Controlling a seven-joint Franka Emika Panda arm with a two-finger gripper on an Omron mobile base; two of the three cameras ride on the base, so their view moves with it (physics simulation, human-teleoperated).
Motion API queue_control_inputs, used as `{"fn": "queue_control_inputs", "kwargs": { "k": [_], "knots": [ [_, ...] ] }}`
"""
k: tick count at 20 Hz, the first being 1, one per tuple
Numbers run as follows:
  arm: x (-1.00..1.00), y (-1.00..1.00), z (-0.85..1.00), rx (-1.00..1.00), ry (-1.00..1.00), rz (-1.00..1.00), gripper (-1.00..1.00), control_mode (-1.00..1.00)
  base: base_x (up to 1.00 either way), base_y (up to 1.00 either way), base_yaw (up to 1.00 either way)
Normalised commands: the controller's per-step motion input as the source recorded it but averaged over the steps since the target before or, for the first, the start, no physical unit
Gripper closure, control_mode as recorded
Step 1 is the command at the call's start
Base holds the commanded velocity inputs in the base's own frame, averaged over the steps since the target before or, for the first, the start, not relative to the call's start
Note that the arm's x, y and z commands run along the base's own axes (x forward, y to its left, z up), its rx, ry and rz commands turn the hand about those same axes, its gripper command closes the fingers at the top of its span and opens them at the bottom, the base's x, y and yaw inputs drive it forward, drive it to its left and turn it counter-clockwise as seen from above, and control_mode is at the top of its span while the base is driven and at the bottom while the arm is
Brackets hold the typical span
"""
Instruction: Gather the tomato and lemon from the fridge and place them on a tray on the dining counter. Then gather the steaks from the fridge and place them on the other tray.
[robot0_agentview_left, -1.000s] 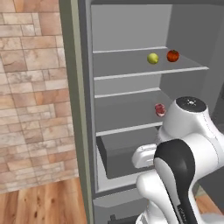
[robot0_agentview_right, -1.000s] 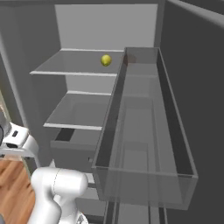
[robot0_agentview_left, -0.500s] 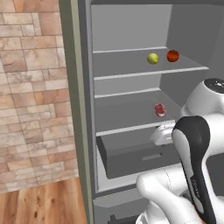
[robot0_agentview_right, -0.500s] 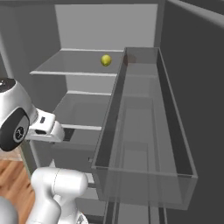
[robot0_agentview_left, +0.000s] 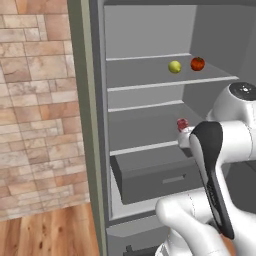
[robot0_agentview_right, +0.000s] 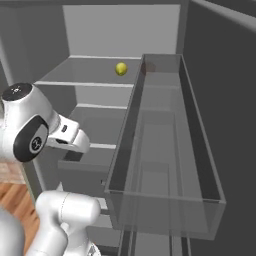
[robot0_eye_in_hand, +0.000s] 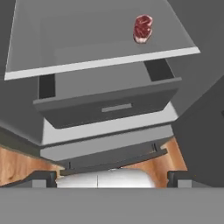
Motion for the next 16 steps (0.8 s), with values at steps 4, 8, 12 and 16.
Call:
{"fn": "queue_control_inputs", "kwargs": {
  "k": [4,8,12,16],
  "knots": [
    [0.62,-0.36,-0.05,-0.01,-0.06,-0.07,-1.0,-1.0,0.0,0.0,0.0],
    [0.65,-0.44,-0.25,0.0,-0.04,0.0,-1.0,-1.0,0.0,0.0,0.0],
    [0.63,-0.3,-0.36,0.0,0.0,0.0,-1.0,-1.0,0.0,0.0,0.0],
    [0.66,-0.24,-0.38,0.0,0.0,0.0,-1.0,-1.0,0.0,0.0,0.0]
  ]
}}
